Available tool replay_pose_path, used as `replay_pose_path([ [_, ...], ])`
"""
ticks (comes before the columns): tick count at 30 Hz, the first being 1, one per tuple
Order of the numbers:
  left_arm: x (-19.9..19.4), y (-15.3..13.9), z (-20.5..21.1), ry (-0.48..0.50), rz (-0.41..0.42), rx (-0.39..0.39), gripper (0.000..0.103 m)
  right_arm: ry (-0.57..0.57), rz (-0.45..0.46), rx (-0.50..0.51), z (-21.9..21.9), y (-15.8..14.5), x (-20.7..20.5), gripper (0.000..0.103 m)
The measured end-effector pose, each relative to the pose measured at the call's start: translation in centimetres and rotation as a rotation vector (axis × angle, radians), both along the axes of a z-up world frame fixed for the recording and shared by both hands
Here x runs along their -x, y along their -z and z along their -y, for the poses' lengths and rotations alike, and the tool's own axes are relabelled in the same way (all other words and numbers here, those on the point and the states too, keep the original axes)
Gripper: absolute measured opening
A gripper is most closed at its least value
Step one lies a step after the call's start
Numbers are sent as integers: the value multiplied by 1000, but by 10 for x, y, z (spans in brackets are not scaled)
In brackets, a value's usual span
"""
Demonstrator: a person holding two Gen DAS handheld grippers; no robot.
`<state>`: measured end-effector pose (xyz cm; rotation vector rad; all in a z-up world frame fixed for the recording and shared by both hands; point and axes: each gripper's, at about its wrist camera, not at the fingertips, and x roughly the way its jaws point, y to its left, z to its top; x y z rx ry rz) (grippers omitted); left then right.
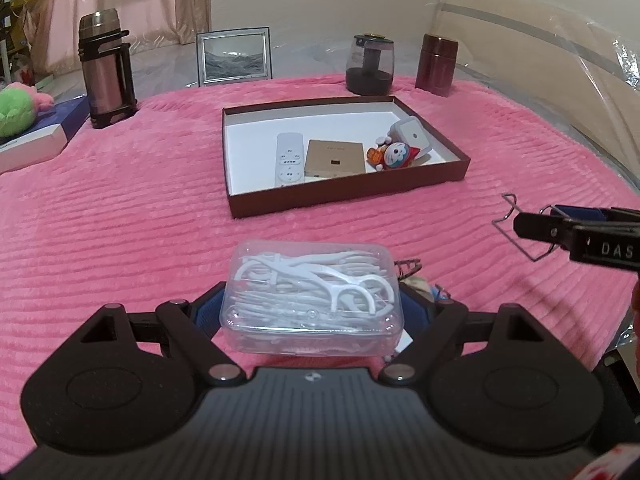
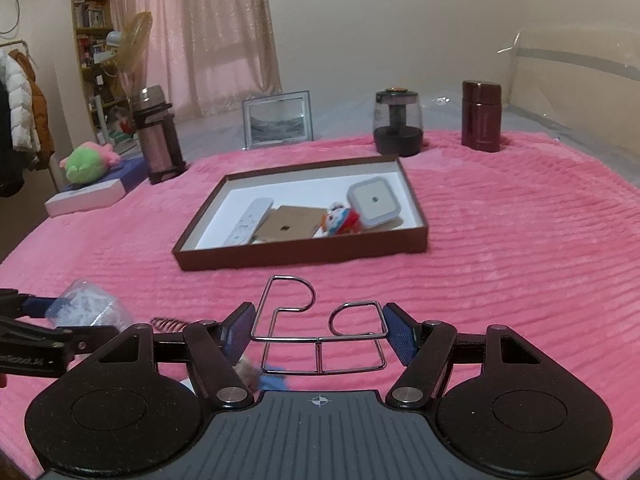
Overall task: Organize rigid objects
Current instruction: 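Carry the floss box with left tool while right tool carries wire puzzle to tray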
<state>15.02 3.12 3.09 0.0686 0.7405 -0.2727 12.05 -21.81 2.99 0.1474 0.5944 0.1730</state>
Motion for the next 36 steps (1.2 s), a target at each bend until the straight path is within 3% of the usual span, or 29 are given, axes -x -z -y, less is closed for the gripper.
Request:
replay_pose_path([
  [14, -55, -35, 18, 78, 45, -31, 83, -53, 33, 31, 42, -32, -53, 66],
  [24, -113, -57, 24, 99, 81, -68, 83, -135, 36, 38, 46, -55, -112, 66],
  [36, -193, -61, 24, 81, 61, -54, 83, -199, -16, 40, 36, -57, -197, 66],
])
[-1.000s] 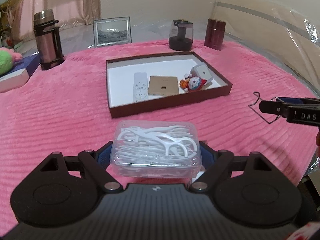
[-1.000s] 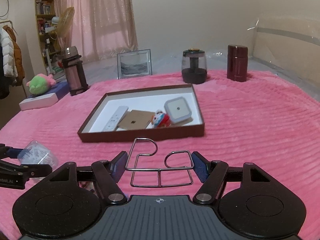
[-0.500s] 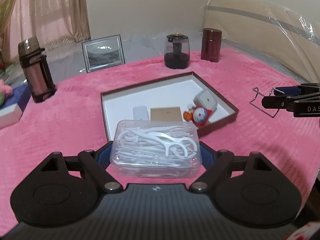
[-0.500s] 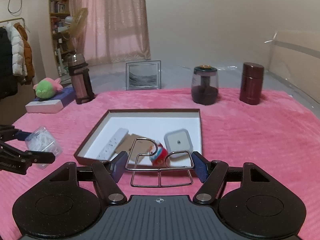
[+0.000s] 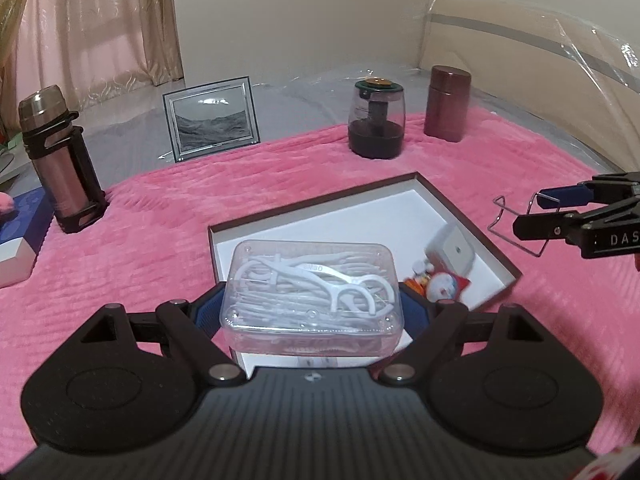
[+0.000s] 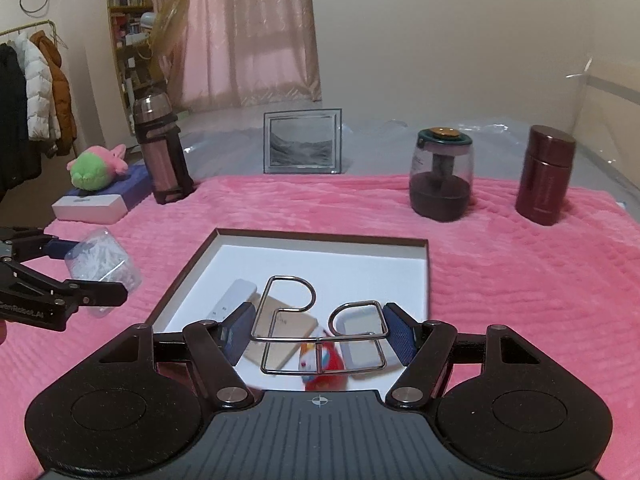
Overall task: Organize rigid objects
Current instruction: 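Carry the floss box with left tool while right tool carries wire puzzle to tray, then lower the floss box into tray with left tool while right tool releases wire puzzle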
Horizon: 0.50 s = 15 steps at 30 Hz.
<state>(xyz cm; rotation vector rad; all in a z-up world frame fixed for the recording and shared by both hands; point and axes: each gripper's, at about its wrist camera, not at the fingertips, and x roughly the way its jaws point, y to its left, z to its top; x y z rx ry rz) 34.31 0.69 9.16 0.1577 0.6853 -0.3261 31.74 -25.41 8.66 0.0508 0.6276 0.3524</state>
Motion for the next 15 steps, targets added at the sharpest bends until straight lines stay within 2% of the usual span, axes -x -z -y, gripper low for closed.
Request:
replay_pose_path([
  [5, -35, 4, 1, -8, -12, 22, 83, -12, -13, 1, -5, 4, -37, 66],
  [15, -101, 23, 11, -11, -33, 16, 83, -24, -45, 4, -11, 24, -106, 66],
])
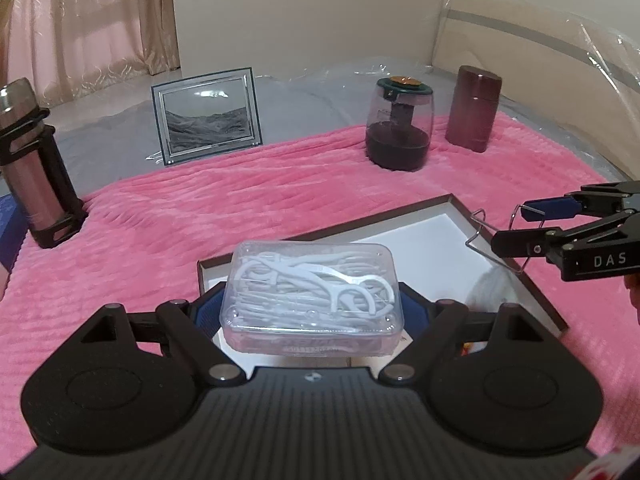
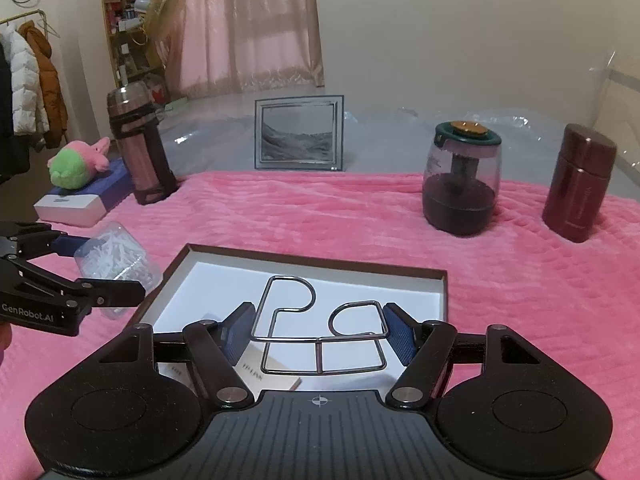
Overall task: Organize rigid objects
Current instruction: 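Lower the floss box into tray with left tool while right tool releases wire puzzle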
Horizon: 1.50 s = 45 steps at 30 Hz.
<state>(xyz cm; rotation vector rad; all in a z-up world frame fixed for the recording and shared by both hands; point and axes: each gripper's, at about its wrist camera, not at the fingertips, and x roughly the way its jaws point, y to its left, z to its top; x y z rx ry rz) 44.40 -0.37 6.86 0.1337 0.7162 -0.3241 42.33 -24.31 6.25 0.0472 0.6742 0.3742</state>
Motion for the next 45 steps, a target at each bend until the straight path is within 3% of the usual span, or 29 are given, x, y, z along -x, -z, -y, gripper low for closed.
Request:
replay_pose_path([
  [9, -50, 36, -2, -44, -53, 22, 83, -5, -54, 20, -6, 34, -49, 66],
  [24, -91, 77, 6, -62, -83, 6, 83, -2, -83, 62, -11, 66, -85, 66],
  [37, -101, 90, 16, -80, -91, -20, 83, -5, -86, 77, -15, 71, -93, 66],
  [45, -97, 83, 16, -81, -68, -12, 83, 1, -91, 78, -13, 71, -94, 66],
])
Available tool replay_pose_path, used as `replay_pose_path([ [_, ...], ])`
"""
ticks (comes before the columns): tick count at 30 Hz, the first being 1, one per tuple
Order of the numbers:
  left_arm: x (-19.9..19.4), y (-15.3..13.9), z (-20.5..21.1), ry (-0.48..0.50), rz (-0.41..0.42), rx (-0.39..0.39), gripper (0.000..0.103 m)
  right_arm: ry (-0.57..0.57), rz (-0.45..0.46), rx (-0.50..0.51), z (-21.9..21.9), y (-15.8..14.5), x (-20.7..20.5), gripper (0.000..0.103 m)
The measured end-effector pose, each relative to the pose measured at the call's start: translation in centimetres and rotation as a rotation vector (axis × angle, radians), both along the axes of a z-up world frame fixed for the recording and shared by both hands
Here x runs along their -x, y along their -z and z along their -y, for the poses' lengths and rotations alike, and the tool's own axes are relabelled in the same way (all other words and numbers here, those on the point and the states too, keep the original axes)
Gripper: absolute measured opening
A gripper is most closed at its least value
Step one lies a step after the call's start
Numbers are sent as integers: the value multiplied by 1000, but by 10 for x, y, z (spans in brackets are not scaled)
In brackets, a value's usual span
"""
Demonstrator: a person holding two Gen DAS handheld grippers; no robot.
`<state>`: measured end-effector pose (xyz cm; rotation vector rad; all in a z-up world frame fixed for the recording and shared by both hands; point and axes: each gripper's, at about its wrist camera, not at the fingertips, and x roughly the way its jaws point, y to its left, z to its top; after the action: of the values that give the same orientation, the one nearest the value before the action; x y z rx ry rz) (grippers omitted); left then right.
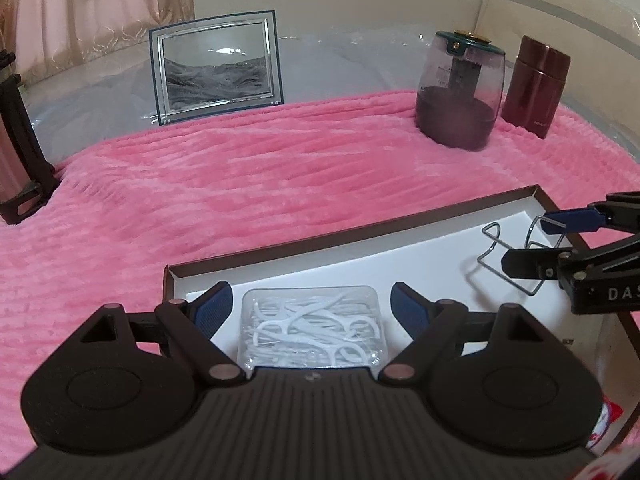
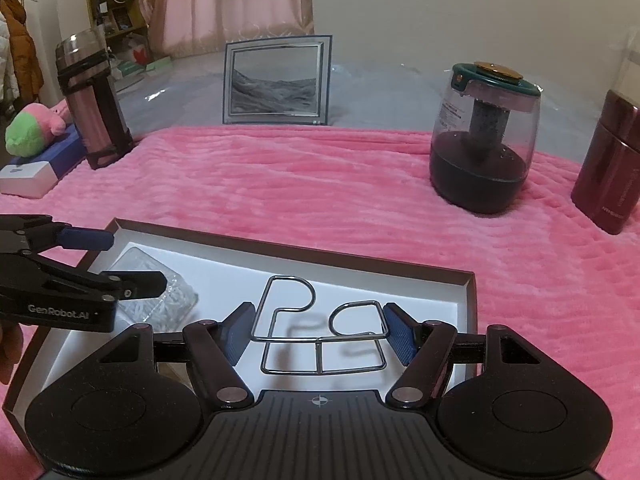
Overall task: Organize rigid objects
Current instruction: 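Lower the floss box into tray with left tool while right tool releases wire puzzle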
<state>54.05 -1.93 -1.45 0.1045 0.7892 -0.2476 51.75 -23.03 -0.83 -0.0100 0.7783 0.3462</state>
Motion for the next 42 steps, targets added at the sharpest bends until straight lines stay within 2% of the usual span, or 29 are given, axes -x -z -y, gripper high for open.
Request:
replay_pose_path([
  [17, 7, -5, 2, 30, 9, -10, 83, 1, -20, 11, -2, 6, -4, 66],
  [24, 9, -5, 0, 29, 11, -6, 83, 14, -31, -16, -2, 8, -8, 68],
  [27, 11, -5, 1, 38, 14, -17, 83, 9, -13, -15, -1, 5, -6, 72],
  [34, 21, -10, 1, 48, 20, -17, 83, 21, 10, -4, 1, -3, 3, 72],
  [42, 48, -34, -2, 50, 43, -18, 83, 13, 28, 0, 3, -26, 28, 72],
])
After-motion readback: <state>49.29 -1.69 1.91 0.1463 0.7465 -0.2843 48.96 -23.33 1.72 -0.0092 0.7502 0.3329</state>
